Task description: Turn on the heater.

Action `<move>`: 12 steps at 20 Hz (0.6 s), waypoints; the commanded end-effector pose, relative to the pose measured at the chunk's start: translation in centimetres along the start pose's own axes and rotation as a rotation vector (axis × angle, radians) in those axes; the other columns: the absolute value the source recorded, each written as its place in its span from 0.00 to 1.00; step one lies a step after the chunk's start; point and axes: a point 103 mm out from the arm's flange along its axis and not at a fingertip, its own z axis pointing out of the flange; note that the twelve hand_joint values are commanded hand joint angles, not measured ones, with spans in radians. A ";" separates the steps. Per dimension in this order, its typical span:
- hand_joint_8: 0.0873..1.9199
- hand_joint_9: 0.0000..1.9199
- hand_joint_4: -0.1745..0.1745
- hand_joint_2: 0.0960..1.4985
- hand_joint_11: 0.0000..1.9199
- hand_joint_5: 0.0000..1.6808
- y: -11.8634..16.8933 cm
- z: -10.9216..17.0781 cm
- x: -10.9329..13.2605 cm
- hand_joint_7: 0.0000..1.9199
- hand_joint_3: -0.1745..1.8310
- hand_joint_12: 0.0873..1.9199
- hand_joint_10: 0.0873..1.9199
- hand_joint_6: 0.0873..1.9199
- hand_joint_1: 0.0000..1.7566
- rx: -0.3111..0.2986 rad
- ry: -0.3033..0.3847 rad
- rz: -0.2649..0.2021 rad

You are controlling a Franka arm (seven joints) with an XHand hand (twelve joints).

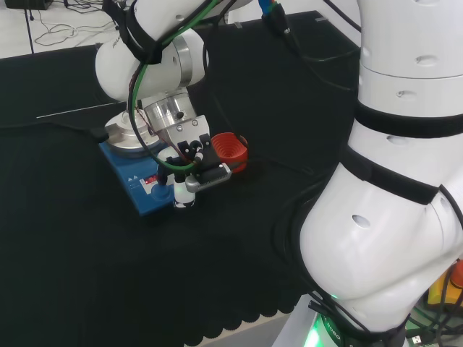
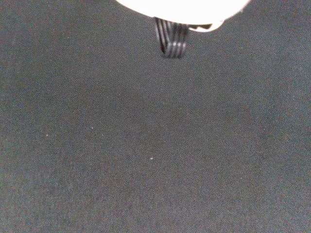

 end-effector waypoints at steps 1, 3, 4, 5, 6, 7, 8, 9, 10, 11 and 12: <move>0.83 0.90 0.41 0.36 0.83 0.21 0.0 0.1 0.0 0.79 0.64 0.74 0.79 0.02 0.80 0.007 -0.003 -0.002; 0.83 0.90 0.41 0.36 0.83 0.22 -0.1 0.0 0.0 0.79 0.64 0.74 0.79 0.02 0.80 0.004 -0.003 -0.004; 0.83 0.90 0.41 0.36 0.83 0.22 -0.2 -0.1 0.0 0.79 0.64 0.74 0.79 0.02 0.80 0.001 -0.001 -0.006; 0.83 0.90 0.41 0.36 0.83 0.22 -0.4 -0.4 0.0 0.79 0.64 0.74 0.79 0.02 0.80 -0.005 0.001 -0.009; 0.83 0.90 0.41 0.36 0.83 0.22 -0.6 -0.8 0.0 0.79 0.64 0.74 0.79 0.02 0.80 -0.014 0.004 -0.011; 0.83 0.90 0.41 0.36 0.83 0.22 -0.9 -1.3 0.0 0.79 0.64 0.74 0.79 0.03 0.80 -0.023 0.005 -0.013; 0.83 0.90 0.41 0.36 0.83 0.22 -1.2 -1.8 0.0 0.79 0.64 0.74 0.79 0.03 0.80 -0.035 0.007 -0.014; 0.83 0.90 0.41 0.36 0.83 0.23 -1.5 -2.4 -0.1 0.79 0.64 0.74 0.79 0.03 0.80 -0.046 0.010 -0.014; 0.83 0.90 0.41 0.36 0.83 0.23 -1.8 -2.8 -0.2 0.79 0.64 0.74 0.79 0.03 0.80 -0.056 0.011 -0.013; 0.83 0.90 0.41 0.36 0.83 0.23 -2.0 -3.2 -0.3 0.79 0.64 0.74 0.79 0.03 0.80 -0.064 0.015 -0.012; 0.83 0.90 0.41 0.36 0.83 0.23 -2.2 -3.5 -0.5 0.79 0.64 0.74 0.79 0.03 0.80 -0.070 0.029 -0.014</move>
